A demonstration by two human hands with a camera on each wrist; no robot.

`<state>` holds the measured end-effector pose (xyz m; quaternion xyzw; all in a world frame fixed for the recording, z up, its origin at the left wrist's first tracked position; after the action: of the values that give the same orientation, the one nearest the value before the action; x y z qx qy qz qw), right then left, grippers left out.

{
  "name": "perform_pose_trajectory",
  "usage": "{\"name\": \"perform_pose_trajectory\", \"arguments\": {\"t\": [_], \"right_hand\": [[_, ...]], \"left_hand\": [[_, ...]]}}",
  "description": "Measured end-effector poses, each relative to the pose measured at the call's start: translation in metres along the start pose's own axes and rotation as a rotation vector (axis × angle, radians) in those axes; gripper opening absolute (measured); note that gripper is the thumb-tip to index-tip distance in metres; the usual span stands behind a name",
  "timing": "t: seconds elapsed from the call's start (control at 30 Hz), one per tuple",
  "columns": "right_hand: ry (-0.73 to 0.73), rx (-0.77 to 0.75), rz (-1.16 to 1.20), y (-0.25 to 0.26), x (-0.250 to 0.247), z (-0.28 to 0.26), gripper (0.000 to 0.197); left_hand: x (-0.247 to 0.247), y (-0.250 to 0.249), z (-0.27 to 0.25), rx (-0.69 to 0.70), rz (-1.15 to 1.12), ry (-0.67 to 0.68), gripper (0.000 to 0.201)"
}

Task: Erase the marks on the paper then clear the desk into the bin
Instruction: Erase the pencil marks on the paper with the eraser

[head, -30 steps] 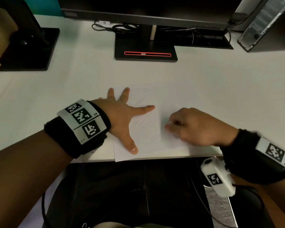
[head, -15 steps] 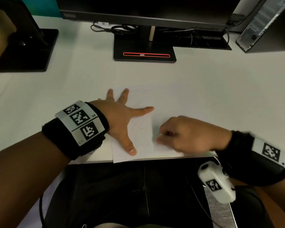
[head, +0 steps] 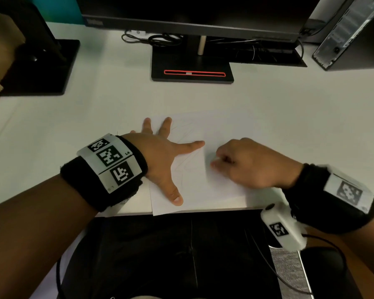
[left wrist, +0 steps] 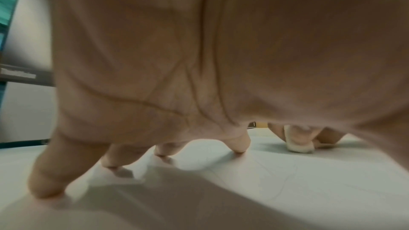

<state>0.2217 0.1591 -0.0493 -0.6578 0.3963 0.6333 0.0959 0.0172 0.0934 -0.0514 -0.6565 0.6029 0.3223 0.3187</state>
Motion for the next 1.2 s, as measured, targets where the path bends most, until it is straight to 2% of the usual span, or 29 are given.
{"name": "perform_pose_trajectory", "arguments": {"t": [0.07,0.13,0.27,0.33,0.43,0.5,0.6,0.67,0.77,0.83,0.93,1.0,1.1,1.13,1.2], "right_hand": [[0.097,-0.105,-0.020,0.015,0.009,-0.009,0.040],[0.181,-0.117,0.008,0.020,0.010,-0.013,0.041],[0.052,0.050,0.013,-0.002,-0.008,0.008,0.044],[0.004,0.037,0.002,-0.002,-0.006,0.009,0.043],[0.133,-0.095,-0.014,0.015,0.007,-0.003,0.041],[0.190,-0.076,0.002,0.013,0.005,-0.001,0.043],[0.080,0.034,-0.004,-0.003,-0.010,0.018,0.043],[0.023,0.016,-0.020,-0.003,-0.008,0.020,0.042],[0.140,-0.094,-0.031,0.013,0.003,0.010,0.041],[0.210,-0.082,-0.011,0.012,0.000,0.011,0.042],[0.106,0.008,-0.009,-0.004,-0.012,0.025,0.042],[0.036,-0.001,-0.025,-0.003,-0.010,0.024,0.041],[0.134,-0.114,-0.032,0.011,0.003,0.009,0.042],[0.173,-0.115,-0.014,0.011,0.002,0.007,0.043],[0.154,-0.057,0.002,0.000,-0.006,0.013,0.044]], "left_hand": [[0.000,0.000,0.000,-0.001,0.004,0.007,0.137],[0.000,-0.001,0.000,0.004,0.007,0.006,0.137],[-0.001,-0.001,-0.001,0.000,-0.001,0.004,0.136],[-0.001,-0.001,-0.001,-0.004,0.000,0.004,0.136],[-0.001,-0.001,-0.001,0.000,0.004,0.004,0.137],[-0.001,-0.001,-0.001,0.001,0.002,0.007,0.137],[-0.002,-0.002,-0.001,-0.005,0.004,0.012,0.137],[-0.002,-0.002,-0.002,-0.006,0.008,0.008,0.137],[-0.001,-0.001,-0.001,0.001,0.005,0.007,0.137],[-0.001,-0.001,-0.001,0.003,0.002,0.008,0.137],[-0.001,-0.001,-0.002,0.001,-0.005,0.011,0.136],[-0.001,-0.001,-0.003,-0.002,0.000,0.008,0.136],[-0.001,-0.002,-0.002,0.003,0.012,0.004,0.137],[-0.001,-0.002,-0.002,0.003,0.015,0.003,0.137],[-0.001,-0.002,-0.002,0.001,0.014,0.004,0.137]]}}
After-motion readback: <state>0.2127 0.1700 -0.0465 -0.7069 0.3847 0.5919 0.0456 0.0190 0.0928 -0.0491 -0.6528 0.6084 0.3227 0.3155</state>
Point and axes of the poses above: each hand's wrist, its own z-axis towards the middle knuckle, its own x-axis out of the palm, y = z × x, the point moved 1 cm from there along z, towards the middle knuckle, and after that the axes turned 10 degrees about -y, right-handed, at the moved point
